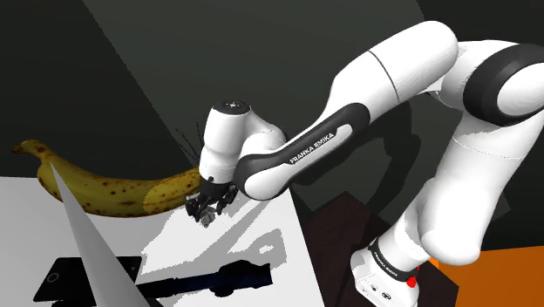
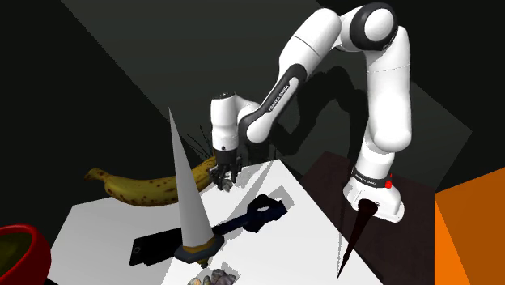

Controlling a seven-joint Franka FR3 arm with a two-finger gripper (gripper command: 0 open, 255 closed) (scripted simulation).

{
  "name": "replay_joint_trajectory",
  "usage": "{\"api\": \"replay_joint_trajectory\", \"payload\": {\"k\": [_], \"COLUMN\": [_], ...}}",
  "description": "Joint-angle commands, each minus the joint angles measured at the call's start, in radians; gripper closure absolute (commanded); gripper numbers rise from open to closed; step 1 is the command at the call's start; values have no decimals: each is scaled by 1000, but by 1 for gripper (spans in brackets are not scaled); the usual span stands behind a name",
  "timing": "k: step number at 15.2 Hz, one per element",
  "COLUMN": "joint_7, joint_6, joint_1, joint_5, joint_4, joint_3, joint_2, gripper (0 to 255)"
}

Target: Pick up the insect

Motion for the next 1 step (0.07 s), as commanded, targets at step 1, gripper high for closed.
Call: {"api": "replay_joint_trajectory", "payload": {"k": [1], "joint_7": [-1], "joint_6": [-9], "joint_1": [0], "joint_5": [5], "joint_4": [3], "joint_3": [3], "joint_2": [-6], "gripper": [255]}}
